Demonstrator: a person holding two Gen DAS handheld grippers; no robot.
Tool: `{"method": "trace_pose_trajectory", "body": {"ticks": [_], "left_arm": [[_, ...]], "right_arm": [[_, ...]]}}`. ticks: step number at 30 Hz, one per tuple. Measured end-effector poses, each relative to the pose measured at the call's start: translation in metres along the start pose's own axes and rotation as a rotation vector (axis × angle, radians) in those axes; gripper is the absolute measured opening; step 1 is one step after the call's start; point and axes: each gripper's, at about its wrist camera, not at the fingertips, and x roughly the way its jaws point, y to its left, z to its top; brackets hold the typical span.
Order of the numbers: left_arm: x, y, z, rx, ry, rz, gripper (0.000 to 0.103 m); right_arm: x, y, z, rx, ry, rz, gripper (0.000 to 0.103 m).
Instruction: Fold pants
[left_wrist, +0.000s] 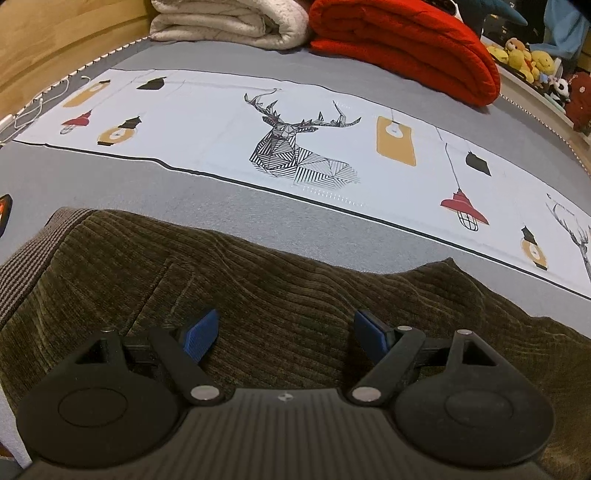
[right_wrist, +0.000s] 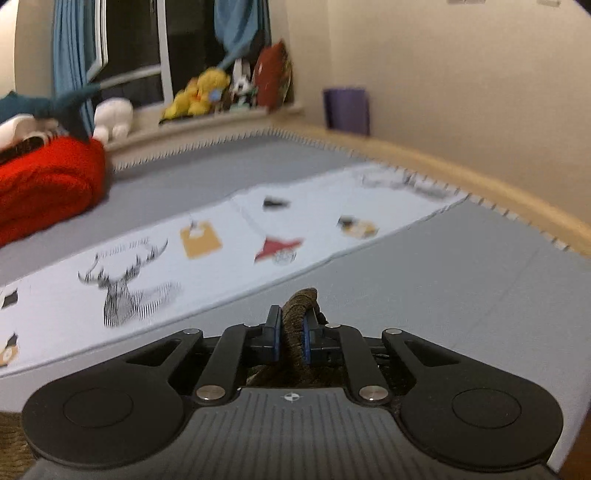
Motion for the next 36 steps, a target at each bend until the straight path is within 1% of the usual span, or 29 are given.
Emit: {"method": "trace_pose_trajectory", "body": {"ticks": [2, 4, 6, 7, 9, 11, 12, 13, 14, 15, 16, 18, 21, 23, 25, 26, 27, 28, 29, 33, 36], "left_arm": [[0.000, -0.001, -0.001, 0.003, 0.000, 0.002, 0.085], [0.001, -0.001, -0.001, 0.006, 0.003, 0.005, 0.085], [0.002, -0.002, -0.002, 0.006, 0.006, 0.007, 0.085], [0.003, -0.003, -0.002, 0.008, 0.007, 0.011, 0.085], [0.003, -0.004, -0.001, 0.008, 0.009, 0.007, 0.085], [0.004, -0.005, -0.001, 0.014, 0.012, -0.005, 0.085], [0.004, -0.007, -0.001, 0.019, 0.015, -0.009, 0.085], [0.005, -0.008, -0.001, 0.024, 0.018, -0.014, 0.085], [0.005, -0.008, -0.001, 0.027, 0.020, -0.020, 0.085], [0.004, -0.009, -0.001, 0.028, 0.021, -0.027, 0.085], [0.003, -0.009, -0.001, 0.027, 0.021, -0.033, 0.085], [0.001, -0.008, -0.001, 0.022, 0.021, -0.044, 0.085], [-0.003, -0.007, 0.000, 0.014, 0.022, -0.063, 0.085], [-0.006, -0.007, -0.001, 0.004, 0.019, -0.070, 0.085], [-0.010, -0.006, -0.002, -0.008, 0.016, -0.077, 0.085], [-0.011, -0.006, -0.002, -0.015, 0.014, -0.078, 0.085], [-0.012, -0.005, -0.002, -0.023, 0.013, -0.080, 0.085], [-0.014, -0.005, -0.002, -0.033, 0.013, -0.082, 0.085], [-0.014, -0.004, -0.003, -0.045, 0.014, -0.082, 0.085], [-0.015, 0.001, -0.004, -0.093, 0.025, -0.075, 0.085], [-0.015, 0.002, -0.006, -0.107, 0.035, -0.070, 0.085]], "right_arm": [[0.013, 0.000, 0.007, 0.015, 0.009, -0.017, 0.011], [0.037, 0.001, 0.007, 0.013, 0.036, -0.046, 0.011], [0.065, 0.000, -0.002, 0.030, 0.080, -0.075, 0.010], [0.078, 0.001, -0.008, 0.027, 0.092, -0.115, 0.009], [0.096, 0.004, -0.018, 0.037, 0.130, -0.149, 0.010], [0.098, 0.006, -0.025, 0.027, 0.104, -0.158, 0.013], [0.097, 0.006, -0.025, 0.020, 0.104, -0.149, 0.015], [0.095, 0.002, -0.023, 0.030, 0.113, -0.127, 0.026], [0.089, -0.005, -0.019, 0.054, 0.131, -0.117, 0.042], [0.080, -0.015, -0.013, 0.088, 0.130, -0.114, 0.048], [0.067, -0.028, -0.008, 0.131, 0.112, -0.106, 0.051], [0.036, -0.059, 0.000, 0.212, 0.083, -0.110, 0.051], [-0.009, -0.107, -0.002, 0.292, 0.088, -0.129, 0.051], [-0.032, -0.131, -0.017, 0.335, 0.124, -0.131, 0.051], [-0.045, -0.146, -0.038, 0.382, 0.196, -0.111, 0.051], [-0.049, -0.151, -0.050, 0.412, 0.230, -0.085, 0.050], [-0.053, -0.152, -0.060, 0.432, 0.250, -0.061, 0.047], [-0.057, -0.151, -0.071, 0.446, 0.264, -0.036, 0.036], [-0.059, -0.148, -0.077, 0.446, 0.273, -0.014, 0.028], [-0.065, -0.133, -0.090, 0.449, 0.260, 0.025, 0.027], [-0.067, -0.134, -0.089, 0.490, 0.263, 0.026, 0.030]]}}
